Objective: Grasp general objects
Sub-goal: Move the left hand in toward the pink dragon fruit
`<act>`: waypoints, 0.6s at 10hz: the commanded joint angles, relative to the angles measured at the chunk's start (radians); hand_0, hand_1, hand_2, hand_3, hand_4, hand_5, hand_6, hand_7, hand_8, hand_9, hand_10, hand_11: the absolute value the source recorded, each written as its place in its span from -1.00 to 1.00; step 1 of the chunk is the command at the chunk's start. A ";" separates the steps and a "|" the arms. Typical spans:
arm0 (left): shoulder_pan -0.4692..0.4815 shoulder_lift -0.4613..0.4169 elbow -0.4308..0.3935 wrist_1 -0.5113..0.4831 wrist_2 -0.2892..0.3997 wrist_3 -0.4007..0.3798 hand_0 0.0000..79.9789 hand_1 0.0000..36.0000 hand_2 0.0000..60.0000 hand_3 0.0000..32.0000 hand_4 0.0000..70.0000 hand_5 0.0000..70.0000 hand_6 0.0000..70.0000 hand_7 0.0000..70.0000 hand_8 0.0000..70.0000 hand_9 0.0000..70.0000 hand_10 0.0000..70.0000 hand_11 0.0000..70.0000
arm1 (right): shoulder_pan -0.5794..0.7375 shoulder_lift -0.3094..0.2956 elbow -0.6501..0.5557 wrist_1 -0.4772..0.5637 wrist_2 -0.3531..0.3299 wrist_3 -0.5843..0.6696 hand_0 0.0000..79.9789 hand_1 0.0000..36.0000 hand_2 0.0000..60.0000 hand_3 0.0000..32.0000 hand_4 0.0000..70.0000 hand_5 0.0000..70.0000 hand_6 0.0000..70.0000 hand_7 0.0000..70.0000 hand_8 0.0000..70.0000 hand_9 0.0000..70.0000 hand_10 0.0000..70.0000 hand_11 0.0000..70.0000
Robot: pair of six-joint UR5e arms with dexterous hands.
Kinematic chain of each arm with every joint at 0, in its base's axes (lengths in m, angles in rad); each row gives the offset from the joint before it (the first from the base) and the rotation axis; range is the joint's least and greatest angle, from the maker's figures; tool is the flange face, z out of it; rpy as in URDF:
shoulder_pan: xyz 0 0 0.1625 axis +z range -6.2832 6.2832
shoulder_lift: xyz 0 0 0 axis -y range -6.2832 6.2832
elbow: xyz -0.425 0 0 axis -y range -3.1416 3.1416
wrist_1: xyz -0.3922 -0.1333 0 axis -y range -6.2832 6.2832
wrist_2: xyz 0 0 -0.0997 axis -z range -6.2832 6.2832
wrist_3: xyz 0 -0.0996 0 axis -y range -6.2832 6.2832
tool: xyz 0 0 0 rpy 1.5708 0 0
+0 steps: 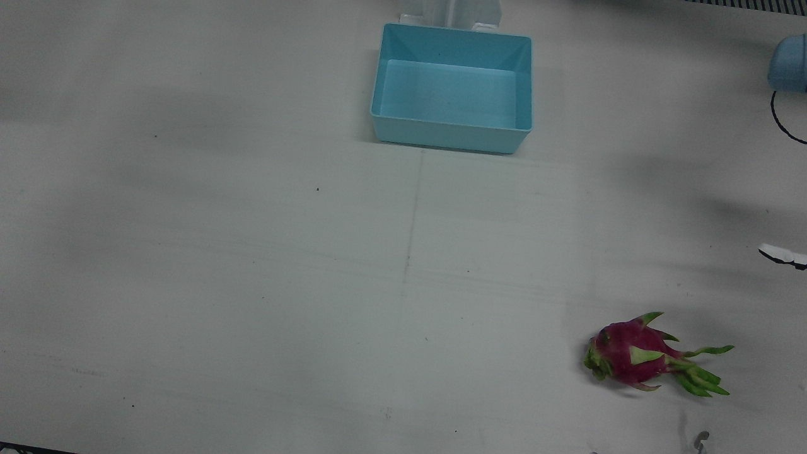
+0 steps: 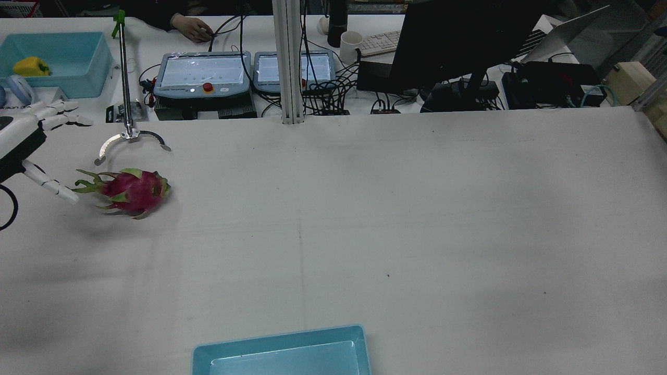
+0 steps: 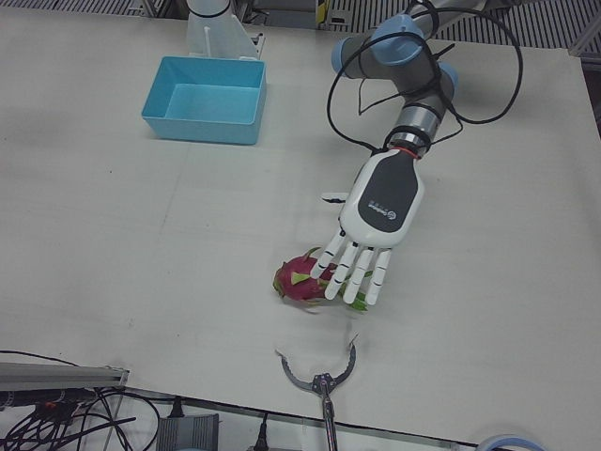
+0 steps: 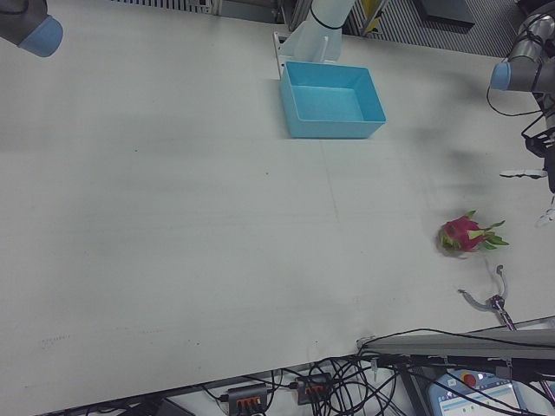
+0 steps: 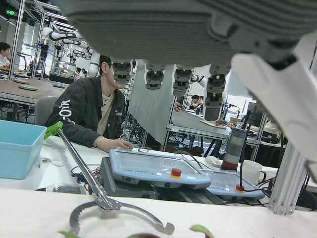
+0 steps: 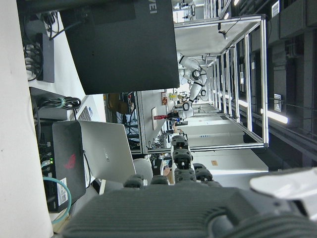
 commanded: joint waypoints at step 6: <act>0.176 -0.107 0.274 -0.049 -0.164 0.074 0.20 -0.25 -0.63 -0.02 -0.94 -0.52 -0.95 -0.72 -0.62 -0.96 -0.89 -0.82 | 0.000 0.000 -0.001 0.000 -0.001 -0.001 -1.00 -1.00 -1.00 -1.00 -1.00 -1.00 -1.00 -1.00 -1.00 -1.00 -1.00 -1.00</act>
